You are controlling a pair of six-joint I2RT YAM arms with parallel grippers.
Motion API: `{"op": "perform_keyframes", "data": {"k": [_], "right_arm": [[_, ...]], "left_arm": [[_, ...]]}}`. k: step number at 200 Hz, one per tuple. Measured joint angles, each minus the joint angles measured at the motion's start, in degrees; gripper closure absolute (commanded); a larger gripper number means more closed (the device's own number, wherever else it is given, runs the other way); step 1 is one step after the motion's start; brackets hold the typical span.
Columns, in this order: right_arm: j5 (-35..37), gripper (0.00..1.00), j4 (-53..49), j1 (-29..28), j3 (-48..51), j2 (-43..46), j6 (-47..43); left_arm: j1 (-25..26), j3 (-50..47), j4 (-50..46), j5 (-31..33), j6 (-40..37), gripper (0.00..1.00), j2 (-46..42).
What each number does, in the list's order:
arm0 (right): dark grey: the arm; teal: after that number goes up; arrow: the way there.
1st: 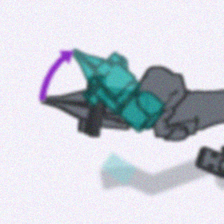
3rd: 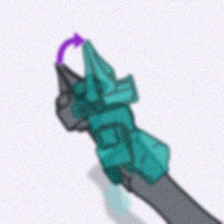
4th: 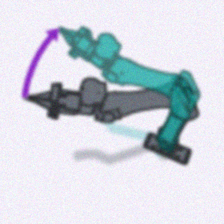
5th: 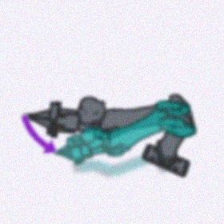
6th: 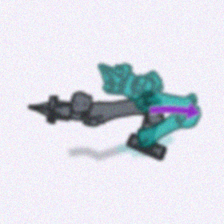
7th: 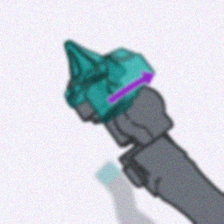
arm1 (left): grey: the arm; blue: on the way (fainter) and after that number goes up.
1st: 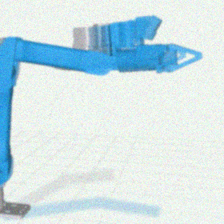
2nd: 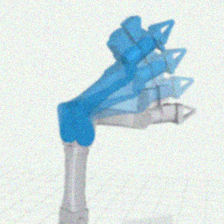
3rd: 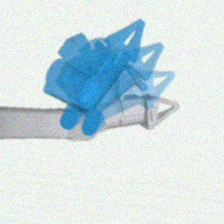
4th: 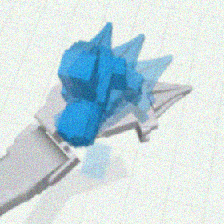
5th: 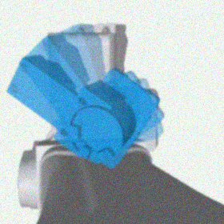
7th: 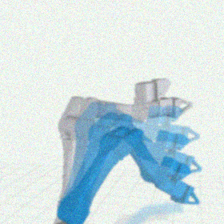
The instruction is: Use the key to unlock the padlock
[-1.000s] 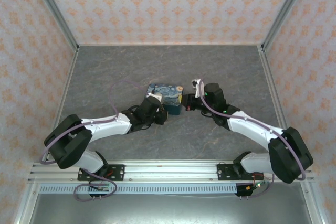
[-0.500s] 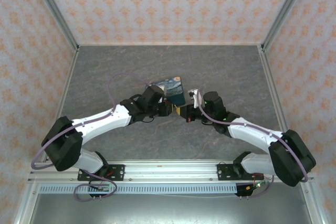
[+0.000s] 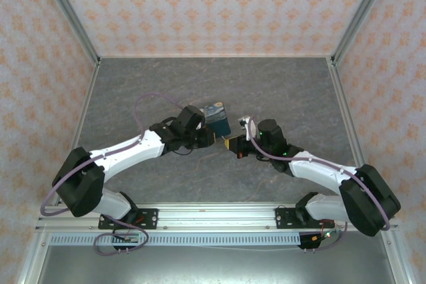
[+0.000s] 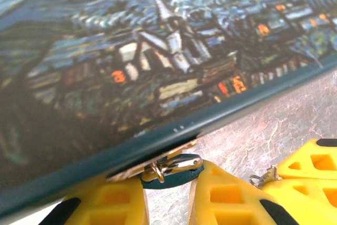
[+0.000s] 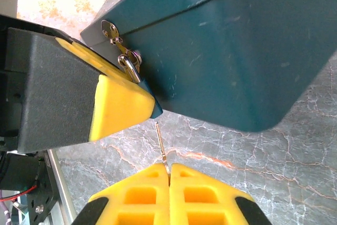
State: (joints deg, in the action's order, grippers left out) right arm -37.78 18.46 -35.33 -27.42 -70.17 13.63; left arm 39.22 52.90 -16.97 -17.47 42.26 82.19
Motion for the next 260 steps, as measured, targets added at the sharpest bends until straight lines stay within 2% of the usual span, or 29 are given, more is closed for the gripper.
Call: {"op": "perform_keyframes", "data": {"k": [57,140,260], "right_arm": [[-0.9,1.00,0.7,-1.2,0.1,-4.5,-0.9],[-1.5,1.00,8.8,-4.4,0.2,-13.4,-0.8],[-1.7,1.00,14.6,-4.4,0.2,-15.6,-0.8]], "left_arm": [[-1.4,2.0,-3.5,-2.5,0.3,0.84,0.0],[-3.0,3.8,-5.4,-6.7,0.8,0.87,2.9],[-4.0,4.4,-6.3,-7.9,1.2,0.89,4.2]]}}
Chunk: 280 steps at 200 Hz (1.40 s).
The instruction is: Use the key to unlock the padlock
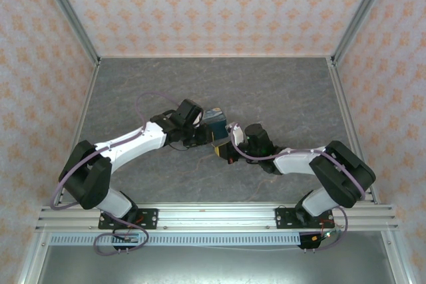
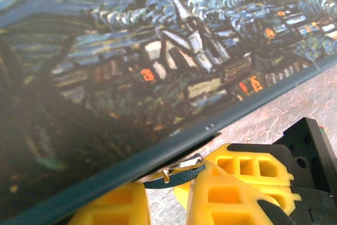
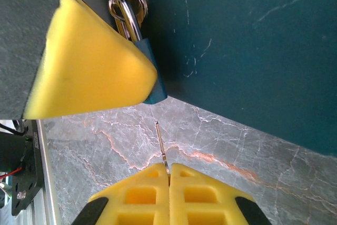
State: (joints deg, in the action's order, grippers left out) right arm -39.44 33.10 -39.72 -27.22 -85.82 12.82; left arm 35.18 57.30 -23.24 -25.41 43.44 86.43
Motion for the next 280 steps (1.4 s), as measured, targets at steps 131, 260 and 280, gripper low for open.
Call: {"op": "perform_keyframes", "data": {"k": [131,260,280], "right_arm": [[0.0,1.00,3.4,0.0,0.0,-1.1,0.6],[0.7,1.00,4.5,0.0,0.0,-1.1,0.6],[0.7,1.00,4.8,0.0,0.0,-1.0,0.6]], "left_arm": [[0.0,0.0,0.0,-0.1,0.1,0.89,0.0],[0.0,0.0,0.1,-0.3,0.1,0.89,0.0],[-0.1,0.0,0.1,-0.3,0.2,0.89,0.0]]}}
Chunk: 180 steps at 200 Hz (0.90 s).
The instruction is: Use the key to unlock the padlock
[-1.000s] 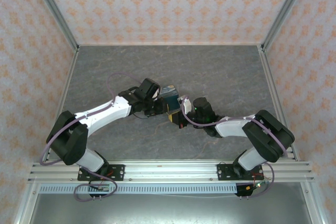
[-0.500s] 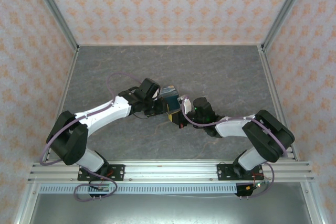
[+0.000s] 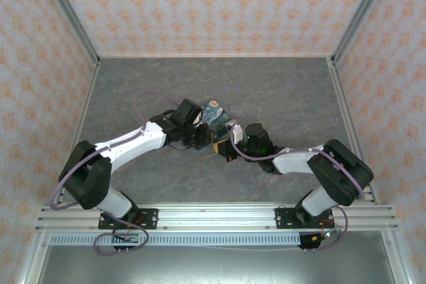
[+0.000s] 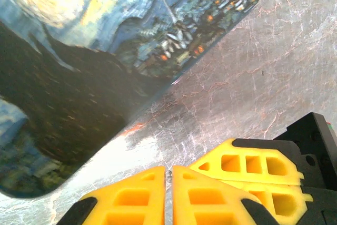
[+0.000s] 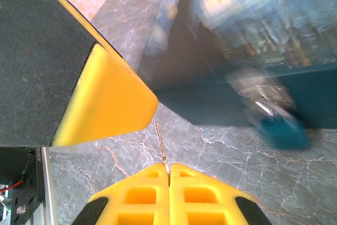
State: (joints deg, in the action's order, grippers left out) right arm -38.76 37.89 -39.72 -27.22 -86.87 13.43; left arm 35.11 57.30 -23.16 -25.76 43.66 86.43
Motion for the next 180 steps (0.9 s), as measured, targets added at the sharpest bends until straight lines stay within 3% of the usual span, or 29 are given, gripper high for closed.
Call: {"op": "perform_keyframes", "data": {"k": [85,138,180], "right_arm": [[2.0,1.00,-1.1,0.0,0.3,1.7,-0.5],[5.2,1.00,-6.3,1.7,0.6,5.1,-1.3],[13.6,1.00,-16.7,5.0,0.9,12.2,-1.0]], "left_arm": [[0.0,0.0,0.0,1.0,0.0,0.87,-0.2],[-0.8,-1.4,0.3,3.7,-0.2,0.72,-4.2],[-0.4,-3.8,2.8,2.6,-0.2,0.63,-4.6]]}}
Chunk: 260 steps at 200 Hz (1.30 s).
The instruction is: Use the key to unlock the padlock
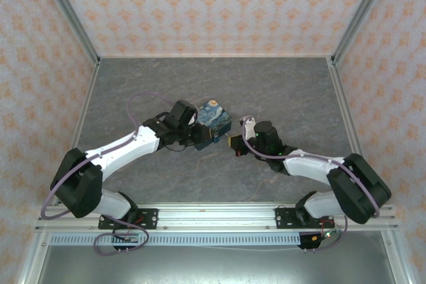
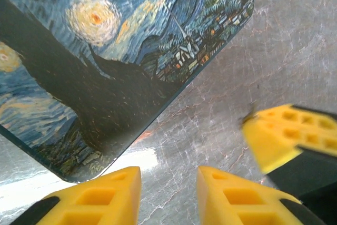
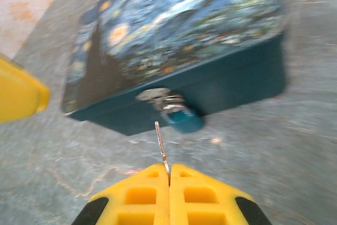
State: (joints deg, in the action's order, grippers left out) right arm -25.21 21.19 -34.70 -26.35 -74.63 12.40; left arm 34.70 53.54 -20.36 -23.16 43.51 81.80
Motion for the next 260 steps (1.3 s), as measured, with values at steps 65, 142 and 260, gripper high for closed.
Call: {"op": "perform_keyframes", "data": {"k": [65,142,260], "right_arm": [[8.8,1.00,-11.6,3.7,0.0,10.4,0.4],[9.1,1.00,-14.4,3.7,0.0,10.4,0.4],[-3.2,1.00,-9.6,3.9,-10.9,-5.5,3.0]], "left_arm": [[5.7,-0.1,3.4,0.6,-0.6,0.56,7.2],[0.1,-5.3,4.8,13.2,-6.3,0.53,7.7],[-15.1,-3.0,11.3,14.5,-15.1,0.38,11.1]]}}
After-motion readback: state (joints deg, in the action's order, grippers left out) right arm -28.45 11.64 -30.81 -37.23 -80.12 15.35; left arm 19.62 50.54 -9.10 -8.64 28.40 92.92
